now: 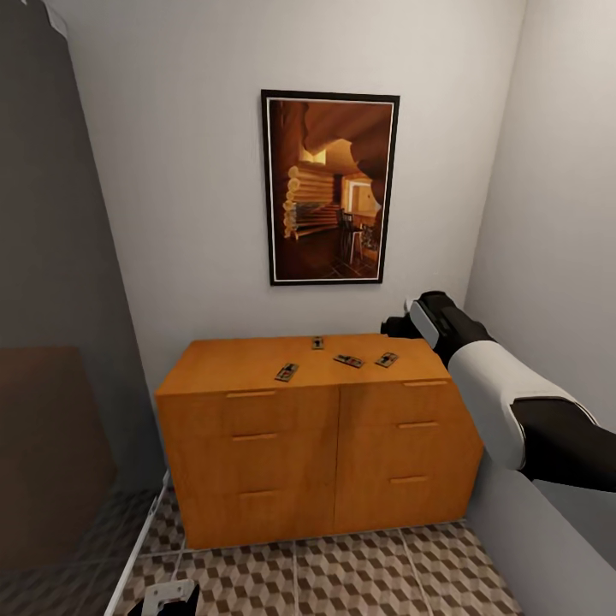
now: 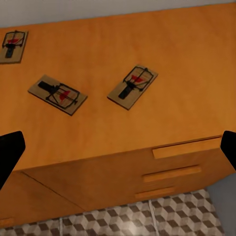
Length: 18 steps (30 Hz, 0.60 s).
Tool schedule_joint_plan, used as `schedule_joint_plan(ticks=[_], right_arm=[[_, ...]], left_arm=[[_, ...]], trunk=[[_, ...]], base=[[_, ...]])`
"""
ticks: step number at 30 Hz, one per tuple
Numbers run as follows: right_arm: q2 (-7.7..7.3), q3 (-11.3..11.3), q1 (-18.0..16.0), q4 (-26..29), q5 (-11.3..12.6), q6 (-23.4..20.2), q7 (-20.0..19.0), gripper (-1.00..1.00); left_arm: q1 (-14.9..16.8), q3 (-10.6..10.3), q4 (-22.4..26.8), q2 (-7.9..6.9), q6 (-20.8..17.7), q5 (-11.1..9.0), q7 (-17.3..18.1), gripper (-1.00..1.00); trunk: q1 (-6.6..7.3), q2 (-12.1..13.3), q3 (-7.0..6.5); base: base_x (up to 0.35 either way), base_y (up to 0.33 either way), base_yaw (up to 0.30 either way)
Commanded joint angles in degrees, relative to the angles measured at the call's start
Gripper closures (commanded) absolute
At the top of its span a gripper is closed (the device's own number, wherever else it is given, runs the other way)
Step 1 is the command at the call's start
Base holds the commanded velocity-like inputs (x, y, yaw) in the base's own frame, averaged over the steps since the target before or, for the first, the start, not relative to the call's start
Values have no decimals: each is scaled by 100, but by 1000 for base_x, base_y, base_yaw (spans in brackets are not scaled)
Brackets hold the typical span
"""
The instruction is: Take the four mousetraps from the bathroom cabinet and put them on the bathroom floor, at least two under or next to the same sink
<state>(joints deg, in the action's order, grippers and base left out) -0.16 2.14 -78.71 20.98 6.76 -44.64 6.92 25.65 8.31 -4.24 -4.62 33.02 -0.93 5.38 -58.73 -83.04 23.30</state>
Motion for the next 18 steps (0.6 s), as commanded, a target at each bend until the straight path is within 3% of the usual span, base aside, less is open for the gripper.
schedule_joint_plan(ticks=[1,13,18], right_arm=[[-2,23,-4,5,62,-20,47,-100],[-10,23,-4,-12,62,-19,46,-100],[-10,23,-4,-14,62,-19,46,-100]], left_arm=[[10,48,-24,-4,30,-12,51,-100],[10,48,-24,-5,29,-12,51,-100],[10,48,-24,-7,29,-12,51,-100]], trunk=[[0,-4,7],[0,-4,7],[0,-4,7]], base=[[52,0,0],[234,0,0],[123,0,0]])
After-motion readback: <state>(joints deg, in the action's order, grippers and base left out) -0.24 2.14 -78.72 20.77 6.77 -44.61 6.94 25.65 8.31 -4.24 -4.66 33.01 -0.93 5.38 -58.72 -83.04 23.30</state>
